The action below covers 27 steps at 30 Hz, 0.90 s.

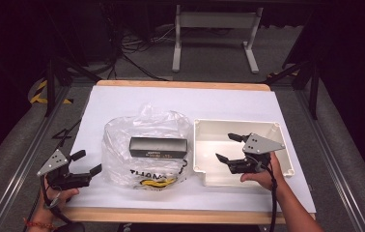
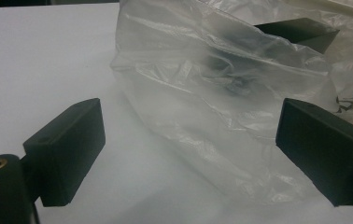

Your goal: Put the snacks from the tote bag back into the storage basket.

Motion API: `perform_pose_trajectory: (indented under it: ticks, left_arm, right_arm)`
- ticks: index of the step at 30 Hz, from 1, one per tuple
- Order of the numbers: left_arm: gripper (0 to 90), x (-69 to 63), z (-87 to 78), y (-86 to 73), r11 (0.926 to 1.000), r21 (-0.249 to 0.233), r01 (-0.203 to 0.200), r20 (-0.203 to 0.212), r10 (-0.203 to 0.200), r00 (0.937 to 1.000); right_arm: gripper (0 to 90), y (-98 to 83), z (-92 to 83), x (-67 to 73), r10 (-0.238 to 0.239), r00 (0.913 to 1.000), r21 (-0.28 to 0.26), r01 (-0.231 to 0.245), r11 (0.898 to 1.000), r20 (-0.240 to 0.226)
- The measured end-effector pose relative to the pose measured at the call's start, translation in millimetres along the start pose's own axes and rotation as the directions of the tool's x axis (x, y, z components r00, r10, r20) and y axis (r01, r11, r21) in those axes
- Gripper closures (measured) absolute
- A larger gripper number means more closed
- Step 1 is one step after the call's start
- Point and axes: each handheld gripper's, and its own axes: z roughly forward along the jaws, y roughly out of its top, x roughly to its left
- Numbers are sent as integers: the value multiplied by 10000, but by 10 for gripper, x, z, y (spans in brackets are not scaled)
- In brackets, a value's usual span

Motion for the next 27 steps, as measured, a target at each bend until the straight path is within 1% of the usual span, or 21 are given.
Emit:
perform_pose_trajectory:
  ticks: [3, 5, 6, 8, 9, 10, 11, 13, 15, 20, 21, 23, 24, 27]
  left_arm:
    - [91, 0, 0, 1, 10000, 22, 6, 8, -6, 10000]
    - [91, 0, 1, 1, 10000, 25, 5, 6, -5, 10000]
    - [91, 0, 2, 1, 10000, 30, 15, -6, -15, 10000]
    - [91, 0, 2, 1, 10000, 30, 15, -6, -15, 10000]
    - [91, 2, 0, 5, 9999, 141, -3, 7, 3, 10000]
    - [91, 2, 0, 5, 9999, 141, -3, 7, 3, 10000]
    - [91, -2, 4, 2, 10000, 60, 7, -27, -7, 10000]
    - [91, 0, 2, 2, 10000, 39, 19, -17, -19, 10000]
    - [91, 1, 1, 1, 10000, 18, 29, 12, -30, 10000]
    - [91, 2, 0, 0, 10000, -3, 17, 23, -17, 10000]
    - [91, 2, 0, 0, 10000, -3, 17, 23, -17, 10000]
    - [91, 3, -1, 0, 10000, -8, 23, 33, -23, 10000]
    - [91, 4, -1, 0, 10000, 3, 30, 47, -30, 10000]
    - [91, 3, 0, 1, 10000, 12, 7, 52, -7, 10000]
  right_arm:
    - [231, 20, 65, -18, 122, 9996, 47, -120, 9999, -266]
    - [231, 39, 113, -25, 63, 9995, 130, -59, 9999, -307]
    - [231, 59, 146, -30, -59, 9992, 225, 68, 9997, -401]
    - [231, 76, 170, -32, -87, 9989, 252, 99, 9996, -461]
    - [231, 76, 170, -32, -87, 9989, 252, 99, 9996, -461]
    - [231, 76, 170, -32, -87, 9989, 252, 99, 9996, -461]
    - [231, 135, 229, -45, -192, 9974, 336, 215, 9992, -689]
    - [233, 200, 305, -53, -283, 9953, 386, 320, 9987, -931]
    - [234, 244, 369, -57, -392, 9946, 505, 443, 9977, -964]
    - [235, 371, 519, -53, -737, 9897, 794, 838, 9933, -1226]
    - [235, 371, 519, -53, -737, 9897, 794, 838, 9933, -1226]
    - [242, 440, 586, -53, -938, 9862, 983, 1077, 9893, -1361]
    - [244, 456, 602, -54, -936, 9858, 1059, 1088, 9884, -1394]
    - [250, 513, 678, -73, -884, 9812, 1142, 1089, 9875, -1717]
